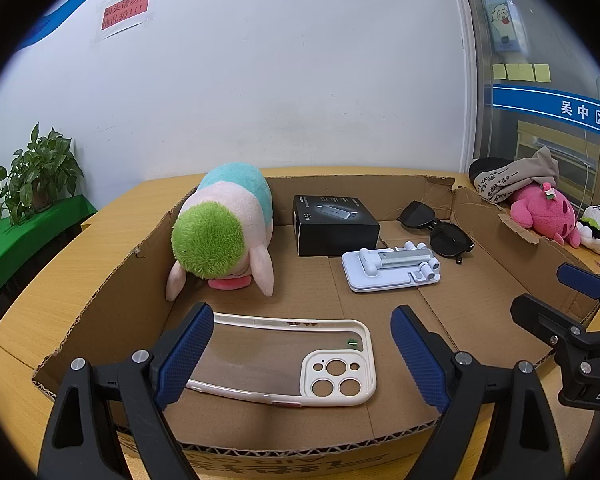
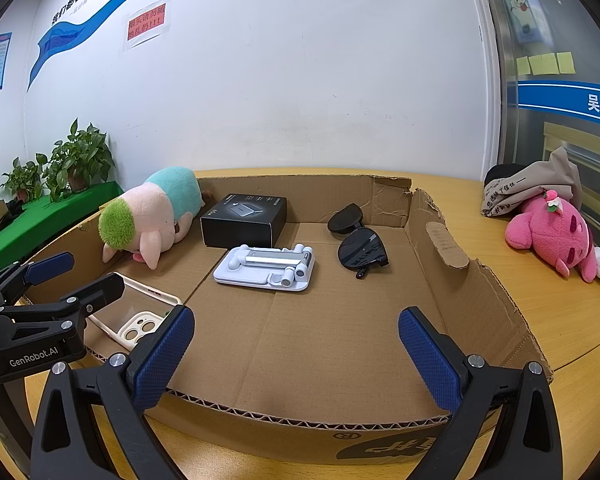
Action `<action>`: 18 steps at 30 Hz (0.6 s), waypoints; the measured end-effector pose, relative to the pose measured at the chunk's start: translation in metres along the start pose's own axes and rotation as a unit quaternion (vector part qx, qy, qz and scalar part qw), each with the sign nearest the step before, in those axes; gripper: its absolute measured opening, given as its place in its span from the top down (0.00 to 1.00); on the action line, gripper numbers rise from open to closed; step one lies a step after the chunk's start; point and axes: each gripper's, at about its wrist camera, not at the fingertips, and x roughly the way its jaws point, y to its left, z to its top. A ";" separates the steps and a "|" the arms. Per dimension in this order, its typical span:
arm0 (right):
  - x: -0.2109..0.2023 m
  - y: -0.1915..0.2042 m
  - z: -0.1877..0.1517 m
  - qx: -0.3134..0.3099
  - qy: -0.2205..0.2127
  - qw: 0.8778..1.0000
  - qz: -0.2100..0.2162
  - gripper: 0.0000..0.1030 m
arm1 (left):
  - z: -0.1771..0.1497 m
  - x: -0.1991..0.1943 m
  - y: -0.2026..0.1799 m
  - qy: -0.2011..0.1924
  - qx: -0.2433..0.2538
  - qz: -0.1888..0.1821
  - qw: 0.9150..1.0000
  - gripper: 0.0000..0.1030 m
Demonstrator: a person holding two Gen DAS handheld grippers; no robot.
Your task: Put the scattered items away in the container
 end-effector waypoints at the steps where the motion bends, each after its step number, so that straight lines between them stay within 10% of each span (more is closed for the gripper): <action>1: 0.000 0.000 0.000 0.000 0.000 1.000 0.000 0.00 | 0.000 0.000 0.000 0.000 0.000 0.000 1.000 0.13; 18: 0.000 -0.001 0.000 0.000 0.000 1.000 -0.001 0.00 | 0.001 0.001 0.001 0.000 0.000 0.000 1.000 0.12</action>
